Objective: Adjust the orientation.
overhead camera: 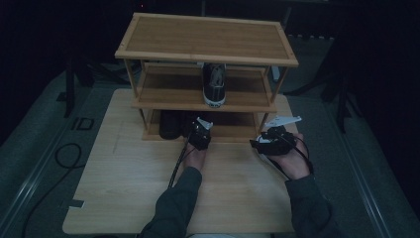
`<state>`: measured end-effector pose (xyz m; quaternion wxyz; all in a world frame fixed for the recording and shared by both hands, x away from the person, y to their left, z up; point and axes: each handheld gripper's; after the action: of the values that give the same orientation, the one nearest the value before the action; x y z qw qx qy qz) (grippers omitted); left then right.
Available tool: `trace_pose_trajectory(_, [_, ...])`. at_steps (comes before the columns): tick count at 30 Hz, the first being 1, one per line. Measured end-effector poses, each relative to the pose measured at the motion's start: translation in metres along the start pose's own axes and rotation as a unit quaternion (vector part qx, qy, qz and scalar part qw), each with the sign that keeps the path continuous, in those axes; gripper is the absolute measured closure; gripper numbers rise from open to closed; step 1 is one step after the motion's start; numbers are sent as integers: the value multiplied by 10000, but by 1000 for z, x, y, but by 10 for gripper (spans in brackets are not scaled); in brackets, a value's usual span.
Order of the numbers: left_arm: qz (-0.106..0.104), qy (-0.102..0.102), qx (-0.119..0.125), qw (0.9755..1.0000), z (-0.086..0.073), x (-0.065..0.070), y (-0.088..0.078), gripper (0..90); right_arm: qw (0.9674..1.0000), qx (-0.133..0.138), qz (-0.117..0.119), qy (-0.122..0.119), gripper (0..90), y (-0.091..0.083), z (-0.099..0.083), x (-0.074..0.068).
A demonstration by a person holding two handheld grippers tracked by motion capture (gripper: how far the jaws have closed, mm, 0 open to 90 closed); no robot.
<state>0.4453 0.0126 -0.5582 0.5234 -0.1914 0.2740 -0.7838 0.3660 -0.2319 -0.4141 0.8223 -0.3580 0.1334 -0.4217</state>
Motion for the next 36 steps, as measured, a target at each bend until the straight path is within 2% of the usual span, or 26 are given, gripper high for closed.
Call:
trace_pose_trajectory(15, [4,5,0,10000,0,0,0,900,9994,-214,-72,270,563,5,-22,19])
trace_pose_trajectory(18, [6,6,5,10000,0,0,0,900,9992,-257,-136,285,574,5,-27,22])
trace_pose_trajectory(24, [5,6,-1,10000,0,0,0,900,9988,-370,-145,286,673,4,-36,29])
trace_pose_trajectory(36, [-14,8,-9,10000,0,0,0,900,9970,-615,-319,331,731,4,-52,45])
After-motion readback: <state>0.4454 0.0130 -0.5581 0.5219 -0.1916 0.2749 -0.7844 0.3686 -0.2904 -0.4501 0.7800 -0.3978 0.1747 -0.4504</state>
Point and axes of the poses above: each handheld gripper's, and its own axes: y roughly forward along the jaws, z roughly out of its top, x roughly to its right, and after that the axes turned 3 degrees about -z, right-handed
